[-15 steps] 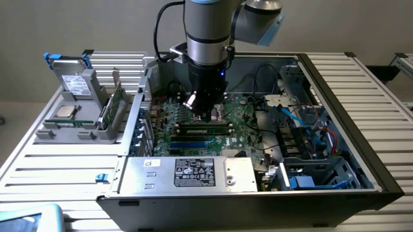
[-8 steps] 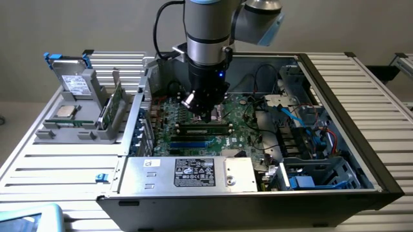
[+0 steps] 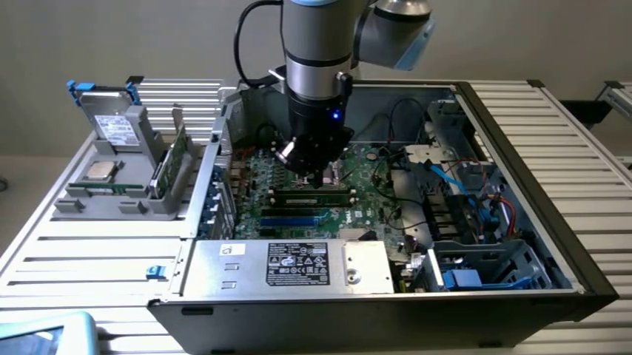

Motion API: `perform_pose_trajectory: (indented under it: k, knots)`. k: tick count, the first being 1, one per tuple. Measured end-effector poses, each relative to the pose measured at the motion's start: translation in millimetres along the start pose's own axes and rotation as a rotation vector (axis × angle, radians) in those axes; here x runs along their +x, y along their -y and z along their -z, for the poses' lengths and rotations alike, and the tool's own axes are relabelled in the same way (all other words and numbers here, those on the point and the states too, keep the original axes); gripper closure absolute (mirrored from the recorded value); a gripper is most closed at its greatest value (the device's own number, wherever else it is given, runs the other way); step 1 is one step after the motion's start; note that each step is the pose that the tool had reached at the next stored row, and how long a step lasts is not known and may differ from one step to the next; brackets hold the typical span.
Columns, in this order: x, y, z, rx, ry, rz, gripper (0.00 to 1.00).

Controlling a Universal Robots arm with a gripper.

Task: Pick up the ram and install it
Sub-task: 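Press down the ram until it locks into place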

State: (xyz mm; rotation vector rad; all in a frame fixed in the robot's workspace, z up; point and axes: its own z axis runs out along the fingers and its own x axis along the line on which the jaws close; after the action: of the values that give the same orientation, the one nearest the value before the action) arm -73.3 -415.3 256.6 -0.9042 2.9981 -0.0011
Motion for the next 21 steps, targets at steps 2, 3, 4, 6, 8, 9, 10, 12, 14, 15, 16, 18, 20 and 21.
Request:
perform_pose_trajectory:
  k: [2,3,4,6,8,9,10,12,14,15,16,18,20,21]
  knots:
    - [0.0,0.0,0.0,0.0003,-0.0001,-0.031,0.89]
    - [0.0,0.0,0.0,0.0004,-0.0002,-0.046,0.89]
    - [0.0,0.0,0.0,0.0006,-0.0002,-0.063,0.89]
    - [0.0,0.0,-0.1,0.0009,-0.0003,-0.093,0.89]
    - [0.0,0.0,-0.1,0.0012,-0.0005,-0.124,0.89]
    - [0.0,0.0,-0.1,0.0013,-0.0005,-0.139,0.89]
    - [0.0,0.0,-0.1,0.0015,-0.0005,-0.154,0.89]
    - [0.0,0.0,-0.1,0.0018,-0.0007,-0.187,0.89]
    - [0.0,0.0,-0.2,0.0021,-0.0008,-0.219,0.89]
    - [0.0,0.0,-0.2,0.0023,-0.001,-0.234,0.89]
    - [0.0,0.0,-0.2,0.0024,-0.0009,-0.25,0.89]
    - [0.0,0.0,-0.3,0.0027,-0.0011,-0.283,0.89]
    - [0.0,0.0,-0.3,0.003,-0.0012,-0.315,0.89]
    - [0.0,0.0,-0.3,0.0032,-0.0012,-0.33,0.89]
